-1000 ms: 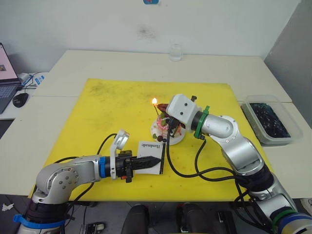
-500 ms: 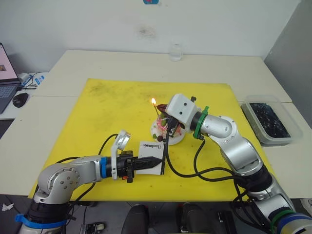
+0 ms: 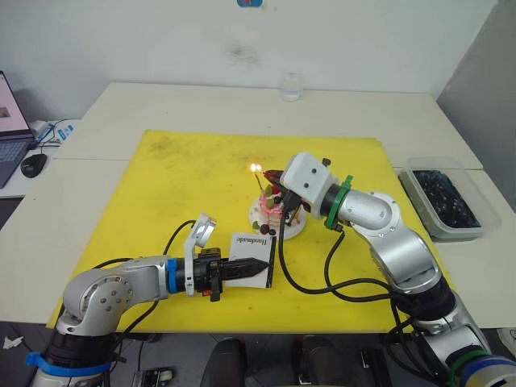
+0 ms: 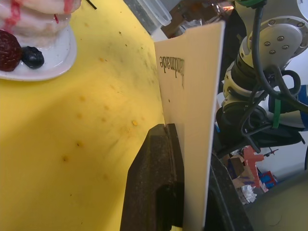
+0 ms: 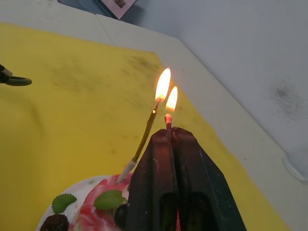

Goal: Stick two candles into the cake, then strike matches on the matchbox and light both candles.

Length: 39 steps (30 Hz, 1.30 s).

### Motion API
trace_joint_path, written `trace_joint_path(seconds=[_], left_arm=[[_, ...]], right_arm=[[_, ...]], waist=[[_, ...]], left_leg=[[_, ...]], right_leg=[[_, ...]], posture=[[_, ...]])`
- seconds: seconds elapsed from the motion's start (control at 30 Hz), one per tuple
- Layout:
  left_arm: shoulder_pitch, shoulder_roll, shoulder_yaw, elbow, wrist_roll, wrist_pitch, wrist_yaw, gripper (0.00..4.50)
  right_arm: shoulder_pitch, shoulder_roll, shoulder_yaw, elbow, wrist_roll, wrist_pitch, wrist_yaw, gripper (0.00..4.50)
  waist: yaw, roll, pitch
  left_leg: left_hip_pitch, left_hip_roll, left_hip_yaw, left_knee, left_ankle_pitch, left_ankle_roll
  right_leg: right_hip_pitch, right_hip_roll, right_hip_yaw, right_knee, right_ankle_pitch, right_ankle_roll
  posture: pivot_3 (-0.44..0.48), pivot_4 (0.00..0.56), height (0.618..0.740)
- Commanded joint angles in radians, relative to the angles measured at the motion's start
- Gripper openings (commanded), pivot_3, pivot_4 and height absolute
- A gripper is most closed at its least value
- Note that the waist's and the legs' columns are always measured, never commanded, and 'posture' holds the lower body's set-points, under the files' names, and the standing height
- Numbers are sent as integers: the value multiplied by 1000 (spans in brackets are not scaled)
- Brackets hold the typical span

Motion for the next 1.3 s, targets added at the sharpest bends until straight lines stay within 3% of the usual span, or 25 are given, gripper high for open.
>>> trace_joint_path(seconds=[0.03, 0.33, 0.53, 0.77, 1.2, 1.3], left_arm=[[-15, -7, 2, -9, -2, -17, -9, 0], [-23, -16, -9, -4, 4, -18, -14, 0], [-17, -29, -16, -7, 8, -24, -9, 0], [-13, -36, -17, -4, 16, -30, -10, 0], [-1, -51, -12, -17, 19, -35, 11, 0], [3, -50, -8, -22, 18, -34, 19, 0]], right_arm=[[-11, 2, -76, -80, 30, 12, -14, 48], [-41, -53, -268, -111, 71, 72, -41, 48], [109, -168, -572, -20, 76, 78, -115, 48], [220, -197, -807, 131, 116, 53, -194, 48], [287, -222, -817, 388, 139, 33, -241, 48], [260, -218, -826, 423, 147, 24, -281, 688]], waist=[[0, 0, 0], [1, 0, 0], [9, 0, 0], [0, 1, 0], [-4, 2, 0], [-4, 2, 0]], left_leg=[[0, 0, 0, 0, 0, 0], [0, 0, 0, 0, 0, 0], [-1, -1, 0, 0, 0, 0], [0, -1, 1, 0, 0, 0], [1, -1, 2, 0, 0, 0], [1, -1, 2, 0, 0, 0]], right_leg=[[0, 0, 0, 0, 0, 0], [0, 0, 0, 0, 0, 0], [1, -1, 0, -1, 0, 0], [0, 1, 1, 0, 0, 0], [1, 2, 2, 0, 0, 0], [1, 2, 2, 0, 0, 0]], posture=[[0, 150, 740], [0, 150, 740], [0, 150, 740], [0, 150, 740], [0, 150, 740], [0, 150, 740]])
